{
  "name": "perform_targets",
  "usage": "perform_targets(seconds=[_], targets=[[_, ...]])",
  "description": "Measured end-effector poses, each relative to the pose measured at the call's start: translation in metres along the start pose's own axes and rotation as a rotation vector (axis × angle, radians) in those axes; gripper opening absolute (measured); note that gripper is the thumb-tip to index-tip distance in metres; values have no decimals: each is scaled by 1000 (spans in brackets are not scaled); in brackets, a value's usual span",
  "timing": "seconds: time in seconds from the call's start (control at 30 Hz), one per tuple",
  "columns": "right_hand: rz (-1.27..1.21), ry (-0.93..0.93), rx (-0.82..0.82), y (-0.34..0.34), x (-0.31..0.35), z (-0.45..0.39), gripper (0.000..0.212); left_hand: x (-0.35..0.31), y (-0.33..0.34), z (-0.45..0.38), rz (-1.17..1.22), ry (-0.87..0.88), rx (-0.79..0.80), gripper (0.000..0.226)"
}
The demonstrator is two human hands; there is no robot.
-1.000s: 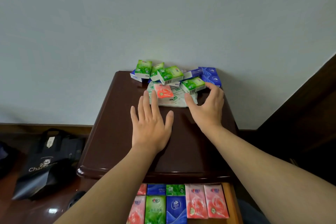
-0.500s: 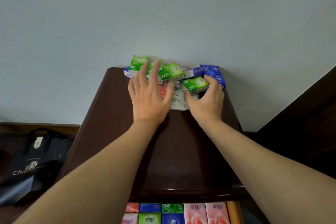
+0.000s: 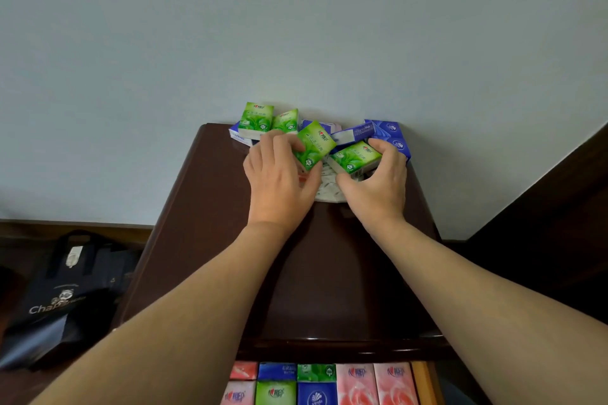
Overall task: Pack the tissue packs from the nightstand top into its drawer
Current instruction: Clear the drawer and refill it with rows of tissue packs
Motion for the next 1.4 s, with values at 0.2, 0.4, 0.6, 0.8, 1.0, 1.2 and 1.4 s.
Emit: perform_targets(seconds=[0.2, 0.4, 0.6, 0.8, 1.0, 1.2, 1.4], targets=[[-143, 19, 0, -22, 10, 12, 71, -8, -52, 56, 277, -64, 10, 45], [-278, 47, 84, -88, 40, 61, 44, -36, -116, 118, 332, -158, 60, 49], [-351, 214, 255, -157, 52, 159, 34, -78, -169, 197, 328, -247, 33, 53], [-319, 438, 349, -185, 15, 279, 64, -74, -196, 276, 280, -432, 66, 48], [-234, 701, 397, -178, -5, 328, 36, -69, -207, 305, 293, -491, 232, 58], [-184, 826, 423, -167, -15, 330, 23, -60, -207, 317, 263, -531, 421, 66], [-192, 871, 496, -158, -24, 330, 16, -53, -207, 313, 293, -620, 515, 62]])
Point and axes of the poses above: each hand's wrist, its own z-axis away from the middle knuckle, its own y-axis out of the palm, x = y × z, the point moved 2 cm from there along -z, towards the middle knuckle, and after that the axes turned 4 degrees about -y, right-handed, at the moved point
